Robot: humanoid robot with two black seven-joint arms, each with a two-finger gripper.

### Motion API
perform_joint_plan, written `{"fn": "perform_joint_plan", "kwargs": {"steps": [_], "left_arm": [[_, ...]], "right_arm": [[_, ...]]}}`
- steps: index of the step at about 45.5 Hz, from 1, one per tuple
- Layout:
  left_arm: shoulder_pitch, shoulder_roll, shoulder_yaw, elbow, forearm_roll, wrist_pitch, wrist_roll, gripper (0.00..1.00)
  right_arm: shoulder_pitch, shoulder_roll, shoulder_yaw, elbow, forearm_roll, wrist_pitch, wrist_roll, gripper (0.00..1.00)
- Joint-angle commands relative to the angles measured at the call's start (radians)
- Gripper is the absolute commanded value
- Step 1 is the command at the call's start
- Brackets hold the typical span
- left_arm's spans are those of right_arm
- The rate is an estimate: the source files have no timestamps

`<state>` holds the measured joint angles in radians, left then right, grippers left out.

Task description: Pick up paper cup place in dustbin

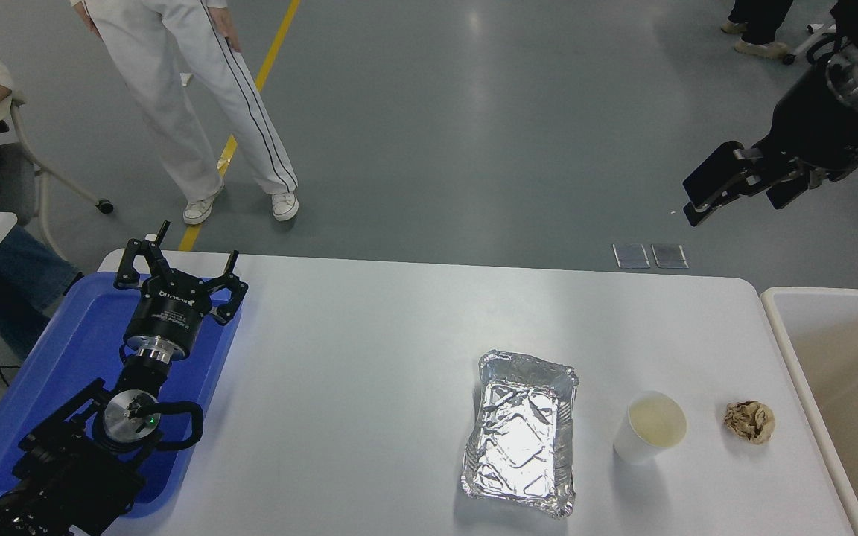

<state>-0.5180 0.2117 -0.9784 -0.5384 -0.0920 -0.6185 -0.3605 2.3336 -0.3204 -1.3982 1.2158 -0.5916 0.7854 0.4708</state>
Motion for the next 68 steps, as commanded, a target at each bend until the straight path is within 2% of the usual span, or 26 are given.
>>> {"fn": "perform_joint_plan", "kwargs": {"steps": [1, 36, 41, 47, 55, 61, 68], "left_arm": [[0.000, 0.000, 0.001, 0.000, 0.000, -0.001, 0.000, 1.00], [0.000, 0.000, 0.000, 0.000, 0.000, -0.001, 0.002, 1.00], [0.000, 0.000, 0.000, 0.000, 0.000, -0.001, 0.002, 1.00], [0.000, 0.000, 0.000, 0.000, 0.000, -0.001, 0.002, 1.00], [0.000, 0.000, 0.001, 0.000, 0.000, -0.001, 0.002, 1.00], [0.000, 0.000, 0.001, 0.000, 0.000, -0.001, 0.002, 1.00], [0.000, 0.000, 0.001, 0.000, 0.000, -0.001, 0.002, 1.00]], "right_arm": [[0.001, 0.001, -0.045, 0.004, 0.052, 0.000, 0.000, 1.00], [-0.361, 0.049, 0.050, -0.004, 0.073, 0.000, -0.001, 1.00], [-0.402, 0.050, 0.051, -0.005, 0.075, 0.000, -0.001, 0.91], [-0.468, 0.047, 0.070, -0.005, 0.079, 0.000, -0.001, 0.91], [-0.586, 0.040, 0.080, -0.013, 0.162, -0.002, -0.001, 0.91], [-0.631, 0.041, 0.082, -0.013, 0.181, -0.132, -0.001, 0.90], [-0.672, 0.040, 0.096, -0.013, 0.181, -0.271, -0.003, 0.83]]}}
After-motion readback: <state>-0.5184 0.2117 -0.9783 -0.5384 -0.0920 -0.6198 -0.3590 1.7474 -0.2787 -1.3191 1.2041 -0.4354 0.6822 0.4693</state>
